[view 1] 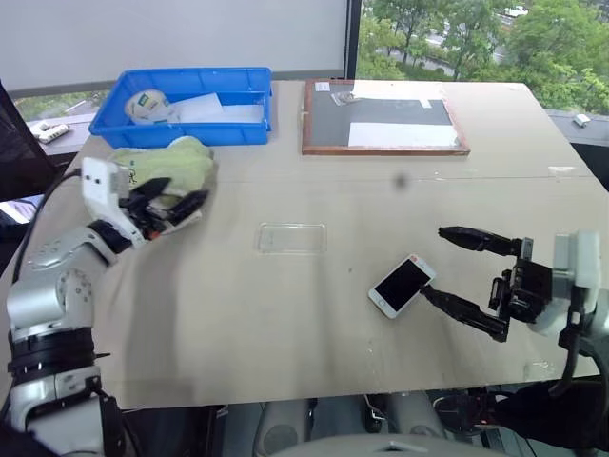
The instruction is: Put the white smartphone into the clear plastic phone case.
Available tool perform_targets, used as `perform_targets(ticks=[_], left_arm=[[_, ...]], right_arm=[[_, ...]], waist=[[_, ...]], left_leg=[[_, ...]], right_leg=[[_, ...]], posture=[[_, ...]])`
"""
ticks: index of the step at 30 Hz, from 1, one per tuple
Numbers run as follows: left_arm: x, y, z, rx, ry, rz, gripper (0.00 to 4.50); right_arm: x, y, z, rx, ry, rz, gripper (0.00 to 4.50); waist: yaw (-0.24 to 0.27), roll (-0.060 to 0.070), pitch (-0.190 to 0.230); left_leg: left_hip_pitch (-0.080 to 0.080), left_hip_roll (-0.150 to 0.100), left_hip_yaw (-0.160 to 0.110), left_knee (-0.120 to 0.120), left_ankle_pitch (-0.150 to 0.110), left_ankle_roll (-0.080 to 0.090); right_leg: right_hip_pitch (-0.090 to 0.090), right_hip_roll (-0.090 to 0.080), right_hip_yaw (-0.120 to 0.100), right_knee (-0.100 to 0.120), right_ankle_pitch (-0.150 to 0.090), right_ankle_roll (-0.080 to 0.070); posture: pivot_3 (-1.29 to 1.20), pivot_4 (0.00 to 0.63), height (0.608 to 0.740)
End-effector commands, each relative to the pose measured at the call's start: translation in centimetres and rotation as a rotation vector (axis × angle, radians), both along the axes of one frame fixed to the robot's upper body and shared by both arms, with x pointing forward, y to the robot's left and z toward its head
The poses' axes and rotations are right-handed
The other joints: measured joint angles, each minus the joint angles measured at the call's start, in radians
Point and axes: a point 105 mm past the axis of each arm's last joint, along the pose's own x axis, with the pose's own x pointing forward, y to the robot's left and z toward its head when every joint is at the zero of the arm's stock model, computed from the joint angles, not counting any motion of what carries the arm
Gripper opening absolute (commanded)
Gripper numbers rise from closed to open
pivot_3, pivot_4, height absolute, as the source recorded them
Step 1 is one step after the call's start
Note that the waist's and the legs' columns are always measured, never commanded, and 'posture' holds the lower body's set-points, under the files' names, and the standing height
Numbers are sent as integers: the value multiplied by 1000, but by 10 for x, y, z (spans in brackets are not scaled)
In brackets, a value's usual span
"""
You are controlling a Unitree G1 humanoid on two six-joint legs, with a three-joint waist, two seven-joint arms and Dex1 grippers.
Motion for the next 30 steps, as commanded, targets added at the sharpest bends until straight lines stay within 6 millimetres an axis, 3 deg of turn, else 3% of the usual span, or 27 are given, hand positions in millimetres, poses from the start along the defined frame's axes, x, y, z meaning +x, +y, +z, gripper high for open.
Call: perform_targets(ticks=[1, 7, 16, 23, 26, 30], left_arm=[[-14, -42, 14, 44, -4, -179, 4461], [-32, -85, -8, 220, 43, -417, 4461], [-25, -96, -48, 408, 88, -558, 4461], [-24, -105, -53, 379, 75, -624, 4461], [-24, -112, -51, 348, 69, -634, 4461], [-27, -125, -54, 357, 41, -657, 4461]], right_arm=[[-1, 1, 13, 21, -39, 7, 4500], [1, 2, 17, -16, -32, 6, 4500], [4, -5, -3, -133, 6, -125, 4500], [8, -8, -36, -303, 119, -228, 4500], [11, -10, -45, -283, 224, -214, 4500], [22, -21, -56, -370, 185, -311, 4500]], waist=[[1, 0, 0], [1, 1, 0], [7, 2, 1], [3, 2, 0], [0, 2, 0], [3, 2, 1]], left_leg=[[0, 0, 0, 0, 0, 0], [4, -1, 1, 0, 0, 0], [3, -1, 1, -1, 0, 0], [2, -1, 1, -1, 0, 0], [1, -1, 1, -1, 0, 0], [0, -1, 0, 0, 0, 0]], right_leg=[[0, 0, 0, 0, 0, 0], [2, 2, 2, 1, 0, 0], [1, 2, 2, 0, 0, 0], [0, 1, 2, -1, 0, 0], [0, 1, 2, -1, 0, 0], [0, 2, 1, -1, 0, 0]], posture=[[0, 150, 740], [0, 150, 740], [0, 150, 740], [0, 150, 740], [0, 150, 740], [0, 150, 740]])
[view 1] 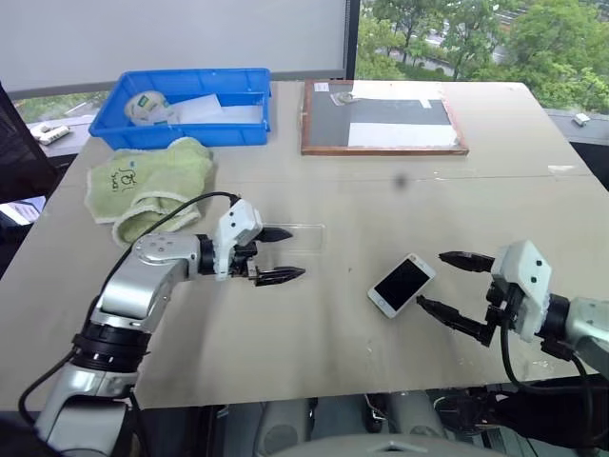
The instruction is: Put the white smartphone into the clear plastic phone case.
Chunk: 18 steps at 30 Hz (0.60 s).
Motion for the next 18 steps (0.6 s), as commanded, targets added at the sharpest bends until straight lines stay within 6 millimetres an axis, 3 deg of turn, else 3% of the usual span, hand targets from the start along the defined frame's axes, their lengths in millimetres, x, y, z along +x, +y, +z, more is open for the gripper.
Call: perform_targets(ticks=[1, 6, 9, 15, 18], left_arm=[[-2, -15, 10, -7, -71, -39, 4461], [-10, -26, 8, -19, -81, -50, 4461], [-11, -24, 6, -20, -79, -39, 4461], [-13, -20, 10, -58, -82, -28, 4461], [-18, -16, 12, -86, -69, -27, 4461]], right_arm=[[15, -17, -10, -136, -66, -112, 4500], [33, -48, -34, -316, -62, -241, 4500], [39, -55, -43, -367, -52, -255, 4500], [50, -49, -47, -325, -41, -259, 4500], [42, -32, -45, -192, 45, -214, 4500]], waist=[[1, 0, 0], [0, 0, 0], [-2, 0, 0], [-2, 1, 0], [-2, 1, 0]], left_leg=[[0, 0, 0, 0, 0, 0], [-1, -1, 1, 0, 0, 0], [-1, -1, 0, 0, 0, 0], [-1, 0, 0, 0, 0, 0], [-1, 1, 0, 0, 0, 0]], right_leg=[[0, 0, 0, 0, 0, 0], [0, 0, 0, -1, 0, 0], [-1, 1, 0, -1, 0, 0], [-2, 5, 1, 1, 0, 0], [-2, 4, 1, 0, 0, 0]], posture=[[0, 150, 740], [0, 150, 740], [0, 150, 740], [0, 150, 740], [0, 150, 740]])
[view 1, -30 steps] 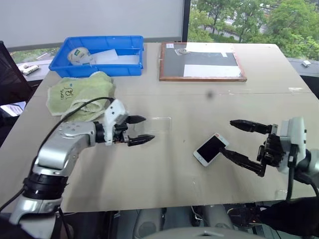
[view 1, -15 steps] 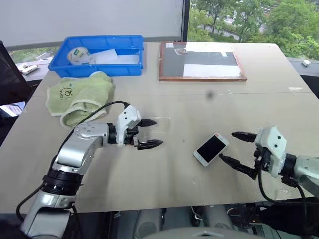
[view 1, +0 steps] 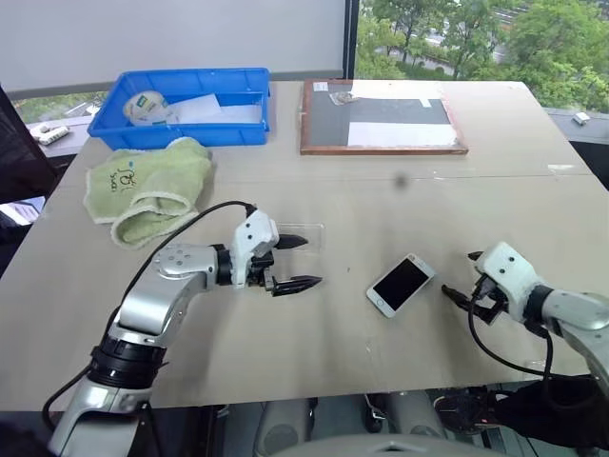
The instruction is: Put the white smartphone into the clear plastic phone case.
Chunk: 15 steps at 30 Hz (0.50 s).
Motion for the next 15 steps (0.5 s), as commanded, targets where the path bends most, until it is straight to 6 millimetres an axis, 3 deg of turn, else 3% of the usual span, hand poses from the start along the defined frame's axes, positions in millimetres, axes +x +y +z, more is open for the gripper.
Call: perform_targets(ticks=[1, 7, 15], left_arm=[[-8, 1, 14, -40, -34, -22, 4461], [-13, -4, 13, -51, -6, -19, 4461], [-1, -28, 26, -91, 55, -9, 4461]], right_arm=[[-10, 19, 8, 125, 65, 63, 4500], [-6, 13, -2, 23, 53, 46, 4500], [-3, 20, 5, 46, 24, 56, 4500]], waist=[[0, 0, 0], [3, 0, 0], [3, 0, 0]], left_leg=[[0, 0, 0, 0, 0, 0], [-1, 0, 0, 0, 0, 0], [0, -1, 0, 1, 0, 0]], right_leg=[[0, 0, 0, 0, 0, 0], [0, -1, 0, -1, 0, 0], [0, -1, 0, 1, 0, 0]], posture=[[0, 150, 740], [0, 150, 740], [0, 150, 740]])
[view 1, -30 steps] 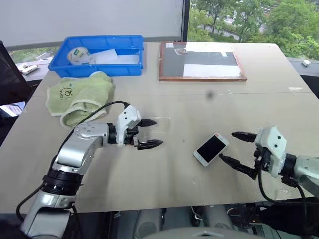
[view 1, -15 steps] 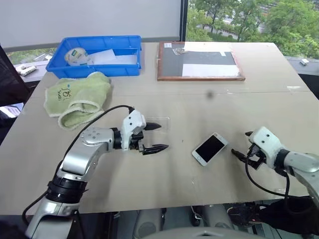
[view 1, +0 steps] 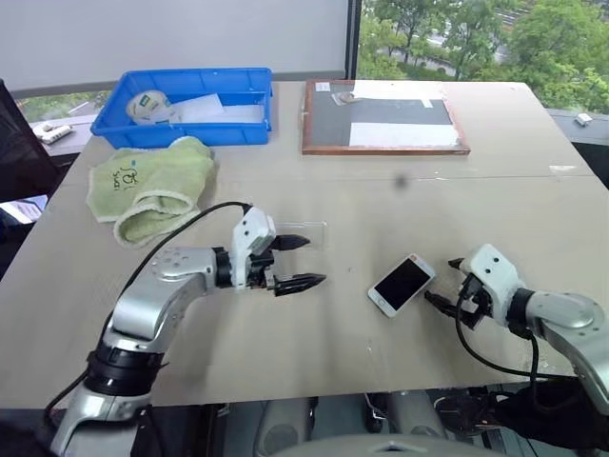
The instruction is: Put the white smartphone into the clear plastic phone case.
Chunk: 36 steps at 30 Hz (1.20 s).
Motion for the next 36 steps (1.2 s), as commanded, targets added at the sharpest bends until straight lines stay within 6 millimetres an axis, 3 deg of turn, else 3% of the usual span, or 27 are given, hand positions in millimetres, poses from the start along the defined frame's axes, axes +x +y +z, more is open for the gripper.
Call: perform_targets(ticks=[1, 10, 14, 16, 18, 22, 30, 36], left_arm=[[3, -14, 17, -34, -19, -34, 4461], [4, -18, 13, 12, -36, -76, 4461], [4, -16, 12, 16, -45, -56, 4461], [3, -14, 13, 16, -47, -38, 4461], [2, -10, 12, 15, -47, -15, 4461], [-1, -6, 10, 11, -28, 6, 4461], [2, -5, 10, 3, -16, 13, 4461], [1, -2, 11, 8, -5, 12, 4461]], right_arm=[[1, 3, 9, -19, -45, 20, 4500], [44, 3, 16, -197, -177, -15, 4500], [51, 11, 27, -131, -197, -53, 4500], [47, 7, 27, -67, -89, -149, 4500], [28, 17, 37, 111, 67, -143, 4500], [9, 38, 51, 284, 202, -154, 4500], [24, 61, 19, 363, 306, -363, 4500], [33, 59, 6, 328, 332, -485, 4500]], waist=[[0, 0, 0], [-9, 0, 0], [-3, 0, 0], [-3, 0, 0], [-2, 0, 0], [-4, 0, 0], [-4, 2, 0], [-10, 1, -2]], left_leg=[[0, 0, 0, 0, 0, 0], [2, -1, 1, 0, 0, 0], [2, -1, 1, 0, 0, 0], [0, -1, 1, 0, 0, 0], [-4, 0, 1, 0, 0, 0], [-3, 1, 1, -1, 0, 0], [-2, 0, 1, 0, 0, 0], [-1, 0, 3, 0, 0, 0]], right_leg=[[0, 0, 0, 0, 0, 0], [0, 3, 3, 1, 0, 0], [0, 3, 3, 1, 0, 0], [-1, 3, 2, 0, 0, 0], [-4, 3, 3, 1, 2, 3], [-4, 3, 3, 1, 3, 3], [-4, 2, 3, 3, 0, -1], [-4, 3, 5, 3, 1, 0]], posture=[[0, 150, 740], [0, 150, 740], [0, 150, 740], [0, 150, 740], [0, 150, 740], [0, 150, 740], [0, 150, 740], [0, 150, 740]])
